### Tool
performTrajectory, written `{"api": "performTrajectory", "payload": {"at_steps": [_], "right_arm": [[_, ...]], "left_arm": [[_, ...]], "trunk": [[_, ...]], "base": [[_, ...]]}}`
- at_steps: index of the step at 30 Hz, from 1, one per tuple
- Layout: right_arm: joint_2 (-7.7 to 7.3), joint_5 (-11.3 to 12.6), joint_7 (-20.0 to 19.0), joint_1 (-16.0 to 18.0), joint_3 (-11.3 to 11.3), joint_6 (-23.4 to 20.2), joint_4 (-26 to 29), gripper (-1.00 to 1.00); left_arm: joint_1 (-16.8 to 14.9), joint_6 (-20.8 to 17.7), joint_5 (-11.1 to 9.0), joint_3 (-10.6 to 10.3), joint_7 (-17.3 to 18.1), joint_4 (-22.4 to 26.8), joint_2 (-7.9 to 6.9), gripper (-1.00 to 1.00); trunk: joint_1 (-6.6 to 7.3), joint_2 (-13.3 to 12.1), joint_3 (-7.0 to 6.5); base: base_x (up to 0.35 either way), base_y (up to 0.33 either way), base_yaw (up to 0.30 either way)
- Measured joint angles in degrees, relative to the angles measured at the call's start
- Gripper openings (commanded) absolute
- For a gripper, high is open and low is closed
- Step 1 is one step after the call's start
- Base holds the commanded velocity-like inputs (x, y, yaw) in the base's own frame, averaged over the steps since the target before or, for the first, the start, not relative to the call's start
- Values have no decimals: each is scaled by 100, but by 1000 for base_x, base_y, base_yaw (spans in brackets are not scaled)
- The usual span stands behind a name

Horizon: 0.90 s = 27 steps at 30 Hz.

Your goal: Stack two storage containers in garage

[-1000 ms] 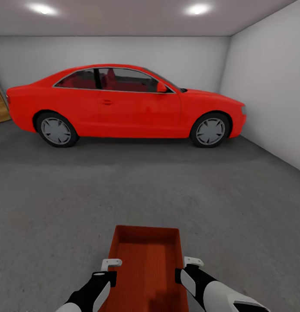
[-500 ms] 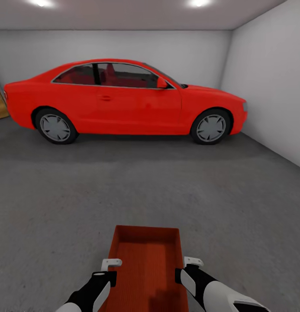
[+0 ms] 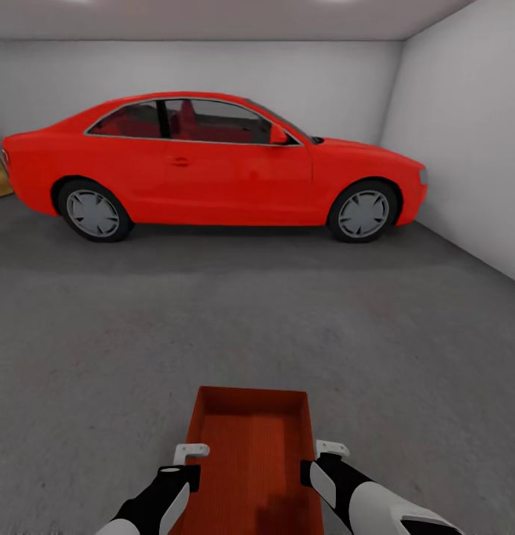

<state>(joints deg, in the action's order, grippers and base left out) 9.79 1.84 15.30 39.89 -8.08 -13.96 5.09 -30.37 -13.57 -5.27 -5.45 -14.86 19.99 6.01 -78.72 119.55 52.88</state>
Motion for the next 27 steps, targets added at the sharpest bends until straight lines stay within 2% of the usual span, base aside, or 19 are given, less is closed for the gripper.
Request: {"api": "performTrajectory", "payload": {"at_steps": [27], "right_arm": [[0,0,0,0,0,0,1,-100]], "left_arm": [[-1,1,0,0,0,0,0,-100]], "trunk": [[0,0,245]], "base": [[0,0,0]]}}
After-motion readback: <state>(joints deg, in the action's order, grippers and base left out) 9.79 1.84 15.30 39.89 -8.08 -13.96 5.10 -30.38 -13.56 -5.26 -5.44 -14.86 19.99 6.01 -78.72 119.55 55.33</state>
